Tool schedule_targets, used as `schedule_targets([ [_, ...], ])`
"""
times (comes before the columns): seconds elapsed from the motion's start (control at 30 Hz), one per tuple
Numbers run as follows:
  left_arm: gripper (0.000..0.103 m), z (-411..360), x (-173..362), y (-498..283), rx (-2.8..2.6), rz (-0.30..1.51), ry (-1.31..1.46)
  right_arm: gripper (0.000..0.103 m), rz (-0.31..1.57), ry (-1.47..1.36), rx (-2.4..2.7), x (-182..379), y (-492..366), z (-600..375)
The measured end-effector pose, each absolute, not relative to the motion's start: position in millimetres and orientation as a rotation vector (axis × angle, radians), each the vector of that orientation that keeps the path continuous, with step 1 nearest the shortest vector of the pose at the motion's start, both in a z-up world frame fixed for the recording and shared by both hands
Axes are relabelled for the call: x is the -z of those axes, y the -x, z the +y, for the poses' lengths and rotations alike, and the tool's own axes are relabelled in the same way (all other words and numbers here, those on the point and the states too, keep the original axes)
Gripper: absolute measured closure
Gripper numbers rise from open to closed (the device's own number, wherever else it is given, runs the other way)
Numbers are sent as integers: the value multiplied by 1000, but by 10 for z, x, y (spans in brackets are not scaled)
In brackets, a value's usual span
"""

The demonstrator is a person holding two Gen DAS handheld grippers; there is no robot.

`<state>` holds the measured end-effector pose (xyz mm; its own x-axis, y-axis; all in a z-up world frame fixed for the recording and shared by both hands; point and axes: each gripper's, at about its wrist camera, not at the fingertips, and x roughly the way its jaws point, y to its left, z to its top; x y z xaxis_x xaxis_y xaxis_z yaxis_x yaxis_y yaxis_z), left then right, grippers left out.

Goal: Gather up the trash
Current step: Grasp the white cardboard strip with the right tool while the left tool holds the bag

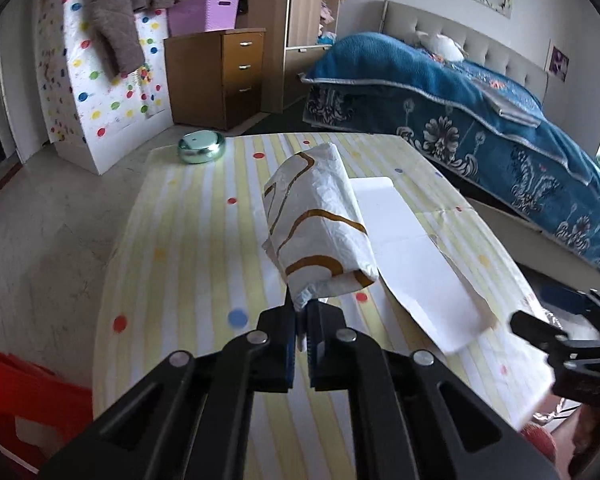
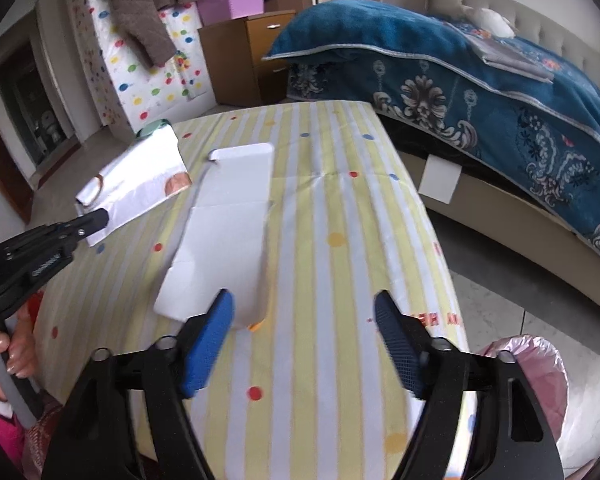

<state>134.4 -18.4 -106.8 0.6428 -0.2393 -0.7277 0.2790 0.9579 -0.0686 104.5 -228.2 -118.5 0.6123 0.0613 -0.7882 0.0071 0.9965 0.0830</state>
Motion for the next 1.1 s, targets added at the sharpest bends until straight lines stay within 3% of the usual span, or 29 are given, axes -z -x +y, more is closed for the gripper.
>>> schedule_targets([
  [0.27,101,-23,949,-1041,308,801,5,27,918,11,-130,1248,-1048,-1861],
  [0.67,101,189,1005,-994,318,812,75,52,951,193,-131,1470,-1189,-1326],
  [0.8,101,235,1008,-989,310,817,85,65,943,201,-125,1480,-1205,-1321],
  [0.93,101,190,986,-951,315,816,75,88,913,168,-121,1394,-1162,-1385],
  [1.1,101,99,907,-832,338,800,47,98,845,123,-108,1192,-1077,-1482],
])
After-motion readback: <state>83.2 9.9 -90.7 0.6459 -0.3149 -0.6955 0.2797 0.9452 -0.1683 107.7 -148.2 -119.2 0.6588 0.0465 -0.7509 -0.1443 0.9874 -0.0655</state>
